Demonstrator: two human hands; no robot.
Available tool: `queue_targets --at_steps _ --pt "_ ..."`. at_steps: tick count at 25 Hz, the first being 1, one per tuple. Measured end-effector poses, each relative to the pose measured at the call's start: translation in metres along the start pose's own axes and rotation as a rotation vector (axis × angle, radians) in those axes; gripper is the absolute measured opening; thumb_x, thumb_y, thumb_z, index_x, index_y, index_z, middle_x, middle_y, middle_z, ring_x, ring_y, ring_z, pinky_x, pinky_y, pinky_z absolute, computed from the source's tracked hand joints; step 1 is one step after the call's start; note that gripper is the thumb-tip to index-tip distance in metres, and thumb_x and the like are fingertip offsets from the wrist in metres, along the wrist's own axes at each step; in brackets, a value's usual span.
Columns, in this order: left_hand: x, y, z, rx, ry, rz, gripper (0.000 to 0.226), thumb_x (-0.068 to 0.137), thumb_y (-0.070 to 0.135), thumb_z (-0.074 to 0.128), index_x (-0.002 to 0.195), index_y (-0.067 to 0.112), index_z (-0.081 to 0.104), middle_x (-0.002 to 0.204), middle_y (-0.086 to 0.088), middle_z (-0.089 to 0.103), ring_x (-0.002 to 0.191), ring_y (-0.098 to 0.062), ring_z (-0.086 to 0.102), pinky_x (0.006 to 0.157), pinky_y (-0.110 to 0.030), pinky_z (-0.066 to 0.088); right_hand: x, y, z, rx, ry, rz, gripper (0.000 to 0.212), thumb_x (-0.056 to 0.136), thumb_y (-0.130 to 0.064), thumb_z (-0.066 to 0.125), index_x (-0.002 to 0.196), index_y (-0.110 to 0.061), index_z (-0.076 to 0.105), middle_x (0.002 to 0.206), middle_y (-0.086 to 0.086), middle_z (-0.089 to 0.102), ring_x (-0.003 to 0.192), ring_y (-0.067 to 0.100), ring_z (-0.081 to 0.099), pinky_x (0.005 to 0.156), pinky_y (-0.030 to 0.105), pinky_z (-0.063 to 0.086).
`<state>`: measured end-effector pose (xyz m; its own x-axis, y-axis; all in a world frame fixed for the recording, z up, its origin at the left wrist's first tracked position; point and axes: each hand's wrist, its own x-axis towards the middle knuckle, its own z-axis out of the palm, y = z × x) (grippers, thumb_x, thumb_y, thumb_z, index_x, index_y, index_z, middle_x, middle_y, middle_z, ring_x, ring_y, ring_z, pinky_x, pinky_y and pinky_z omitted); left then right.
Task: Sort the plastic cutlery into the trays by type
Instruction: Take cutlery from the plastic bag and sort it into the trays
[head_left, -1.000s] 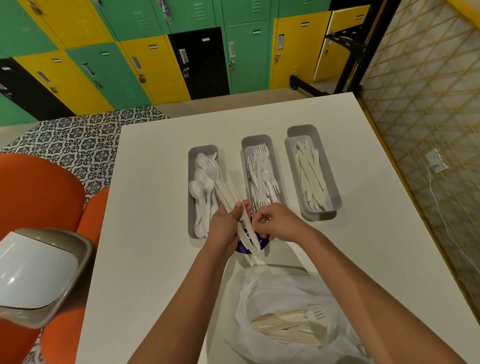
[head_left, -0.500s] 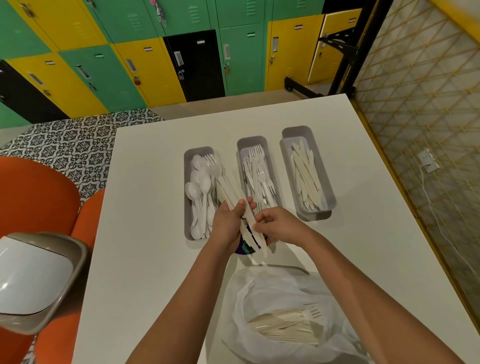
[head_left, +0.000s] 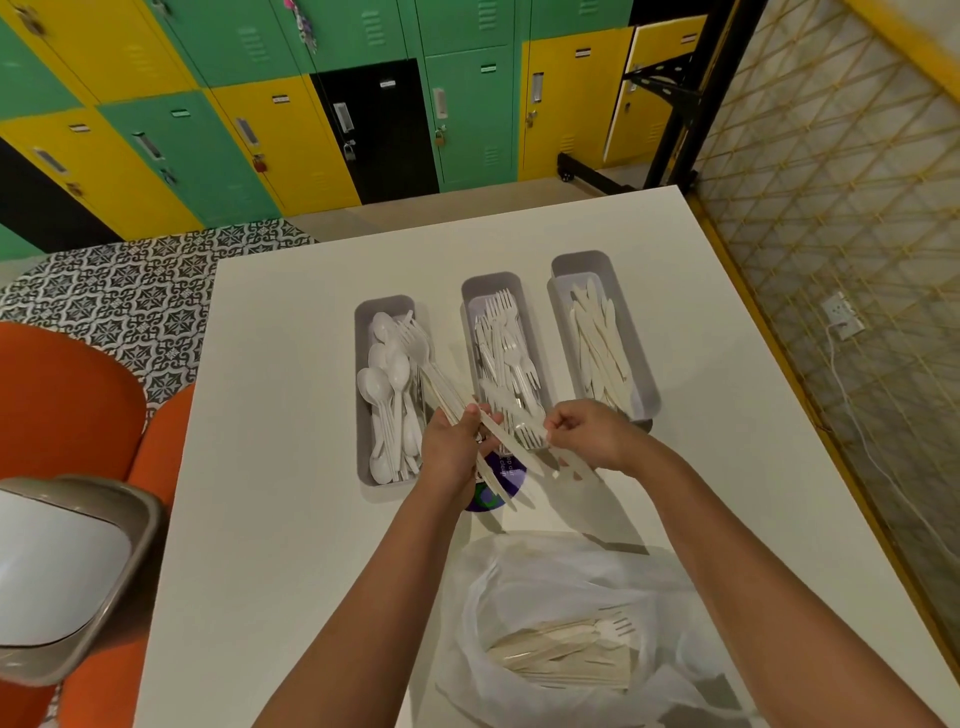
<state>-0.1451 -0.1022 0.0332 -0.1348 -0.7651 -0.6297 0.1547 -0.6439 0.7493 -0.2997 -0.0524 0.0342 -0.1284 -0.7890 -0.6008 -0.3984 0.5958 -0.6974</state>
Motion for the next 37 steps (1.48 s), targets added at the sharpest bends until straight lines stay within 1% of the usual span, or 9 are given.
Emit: queue_targets --at_steps 6,9,13,16,19,23,27,32,37 --pt "0.003 -0.003 -0.005 0.03 -0.041 -0.084 0.016 0.099 0.007 0.041 0.114 0.003 0.048 0.091 -0.006 0.06 0.084 -0.016 0.063 0.073 -0.028 0.053 0.017 0.02 -0.031 0.27 0.476 0.154 0.028 0.09 0.002 0.035 0.098 -0.01 0.059 0.086 0.005 0.054 0.068 0.02 0.058 0.069 0.035 0.056" --pt "0.003 -0.007 -0.005 0.054 -0.067 -0.105 0.025 0.099 0.007 0.042 0.122 -0.001 0.047 0.092 -0.006 0.061 0.085 -0.015 0.064 0.078 -0.032 0.053 0.025 0.02 -0.044 0.208 0.636 0.161 0.035 0.088 0.005 0.035 0.113 -0.005 0.059 0.102 0.009 0.056 0.087 0.023 0.053 0.062 0.02 0.046" --pt "0.001 -0.007 -0.005 0.067 -0.071 -0.116 0.033 0.099 0.006 0.041 0.131 -0.002 0.043 0.106 -0.014 0.061 0.085 -0.014 0.064 0.077 -0.03 0.053 0.036 0.016 -0.043 0.155 0.605 0.125 0.039 0.091 -0.002 0.046 0.13 -0.01 0.052 0.131 0.009 0.054 0.1 0.022 0.057 0.08 0.02 0.04" --pt "0.003 -0.007 -0.006 0.018 -0.071 -0.113 0.037 0.099 0.005 0.041 0.135 -0.001 0.039 0.12 -0.022 0.056 0.089 -0.016 0.065 0.084 -0.032 0.051 0.029 0.005 -0.021 0.112 0.545 0.002 0.027 0.091 -0.009 0.052 0.116 -0.013 0.061 0.113 0.002 0.062 0.079 0.015 0.057 0.069 0.016 0.045" --pt "0.003 -0.006 -0.003 -0.004 -0.077 -0.092 0.033 0.099 0.006 0.042 0.131 -0.001 0.042 0.107 -0.016 0.057 0.091 -0.017 0.064 0.077 -0.027 0.055 0.012 -0.009 0.01 0.059 0.192 -0.067 0.009 0.09 -0.017 0.056 0.088 -0.021 0.064 0.089 -0.004 0.064 0.074 0.011 0.059 0.063 0.017 0.047" --pt "-0.001 -0.006 -0.002 0.047 -0.096 -0.084 0.027 0.099 0.007 0.042 0.125 0.001 0.047 0.109 -0.018 0.061 0.096 -0.023 0.064 0.061 -0.019 0.058 -0.001 -0.013 0.028 -0.009 -0.078 -0.017 0.011 0.088 -0.018 0.06 0.097 -0.016 0.065 0.079 -0.007 0.061 0.057 0.005 0.053 0.047 0.015 0.042" --pt "0.0 -0.007 -0.006 0.122 -0.053 -0.095 0.015 0.099 0.006 0.041 0.108 0.006 0.053 0.088 -0.007 0.062 0.078 -0.017 0.063 0.065 -0.024 0.057 -0.001 -0.011 0.018 0.005 0.012 -0.033 0.017 0.084 -0.015 0.067 0.1 -0.013 0.072 0.068 -0.005 0.06 0.057 0.008 0.051 0.052 0.018 0.039" --pt "0.002 -0.008 -0.011 0.154 -0.039 -0.13 0.024 0.098 0.003 0.034 0.104 0.013 0.055 0.065 0.003 0.046 0.043 -0.005 0.033 0.038 -0.018 0.024 0.01 0.004 -0.013 0.281 0.431 0.059 0.006 0.084 -0.008 0.065 0.089 -0.008 0.068 0.064 -0.004 0.055 0.055 0.011 0.05 0.058 0.023 0.043" --pt "-0.002 -0.005 -0.017 0.05 -0.114 -0.195 0.03 0.103 0.021 0.027 0.102 0.016 0.056 0.066 0.002 0.045 0.044 -0.006 0.026 0.036 -0.016 0.02 0.027 0.021 -0.034 0.167 0.624 0.186 0.008 0.083 -0.007 0.061 0.083 0.0 0.063 0.079 0.007 0.055 0.064 0.016 0.048 0.06 0.027 0.047"
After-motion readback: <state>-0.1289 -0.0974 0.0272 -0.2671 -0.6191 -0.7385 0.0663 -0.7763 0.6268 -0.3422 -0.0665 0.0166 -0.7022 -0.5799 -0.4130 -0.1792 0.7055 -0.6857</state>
